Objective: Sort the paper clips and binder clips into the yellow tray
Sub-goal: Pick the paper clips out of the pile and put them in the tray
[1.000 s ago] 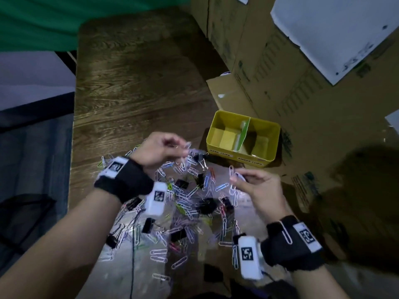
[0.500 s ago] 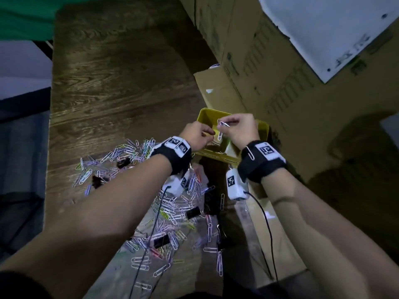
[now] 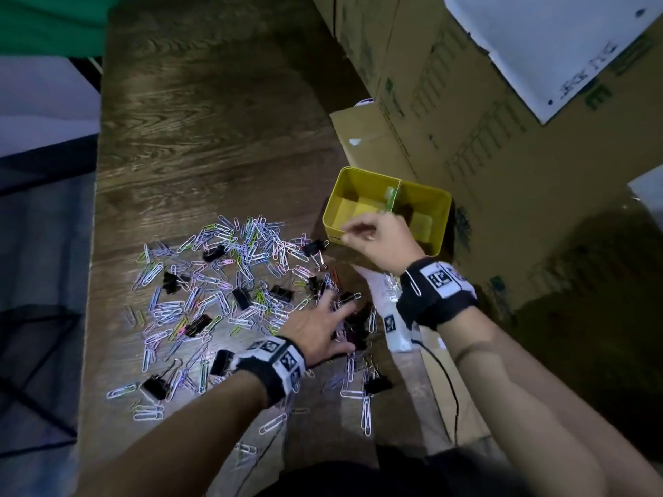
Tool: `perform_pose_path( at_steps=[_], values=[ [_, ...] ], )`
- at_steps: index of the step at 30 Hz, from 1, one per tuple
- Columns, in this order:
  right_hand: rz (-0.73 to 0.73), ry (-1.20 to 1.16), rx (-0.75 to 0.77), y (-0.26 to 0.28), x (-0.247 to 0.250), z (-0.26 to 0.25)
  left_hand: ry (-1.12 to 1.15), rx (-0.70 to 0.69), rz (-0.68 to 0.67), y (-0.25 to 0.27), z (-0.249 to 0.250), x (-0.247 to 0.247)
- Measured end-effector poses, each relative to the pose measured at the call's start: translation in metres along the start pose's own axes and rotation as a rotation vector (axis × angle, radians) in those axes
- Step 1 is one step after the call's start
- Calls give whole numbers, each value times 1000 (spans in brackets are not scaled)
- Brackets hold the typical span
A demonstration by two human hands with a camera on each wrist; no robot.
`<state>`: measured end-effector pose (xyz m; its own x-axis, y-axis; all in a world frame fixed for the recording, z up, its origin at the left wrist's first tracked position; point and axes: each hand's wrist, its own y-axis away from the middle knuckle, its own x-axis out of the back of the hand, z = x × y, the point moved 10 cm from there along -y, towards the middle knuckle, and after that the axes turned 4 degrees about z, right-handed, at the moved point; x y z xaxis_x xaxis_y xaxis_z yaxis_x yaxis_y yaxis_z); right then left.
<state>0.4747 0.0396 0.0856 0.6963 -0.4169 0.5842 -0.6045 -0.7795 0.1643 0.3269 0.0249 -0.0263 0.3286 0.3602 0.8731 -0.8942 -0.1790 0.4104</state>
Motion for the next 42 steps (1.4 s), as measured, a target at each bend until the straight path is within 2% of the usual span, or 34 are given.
perform_pose_path(
  at_steps=[3, 7, 9, 13, 16, 20, 23, 28, 32, 35, 38, 39, 42],
  values=[
    [-229, 122, -107, 44, -27, 22, -119, -47, -13, -7, 18, -10],
    [-547, 488, -272, 105, -66, 75, -160, -67, -23, -12, 20, -21],
    [-608, 559, -304, 130, -82, 95, -145, -113, -28, -12, 18, -28],
    [-546, 614, -225, 149, -101, 108, -88, -195, -33, -9, 15, -32],
    [-500, 486, -217, 153, -107, 109, 32, -187, 14, -8, 9, -25],
    [-490, 378, -221, 155, -106, 112, 309, -139, 175, -1, -11, -7],
    [-455, 306, -250, 157, -101, 120, 380, -123, 296, 9, -21, 12],
    [-299, 44, -405, 155, -80, 144, 329, -158, 361, 25, -49, 30],
    [-4, -74, -495, 142, -29, 159, 249, -80, 268, 35, -85, 26],
    [89, 38, -539, 135, -1, 170, 187, -77, 237, 36, -97, 22],
    [72, 181, -527, 129, 2, 174, 116, -63, 190, 36, -100, 22],
    [78, 233, -496, 127, 2, 172, 70, -43, 205, 38, -100, 27],
    [56, 313, -351, 125, -1, 145, -20, -33, 384, 48, -78, 52]
  ],
)
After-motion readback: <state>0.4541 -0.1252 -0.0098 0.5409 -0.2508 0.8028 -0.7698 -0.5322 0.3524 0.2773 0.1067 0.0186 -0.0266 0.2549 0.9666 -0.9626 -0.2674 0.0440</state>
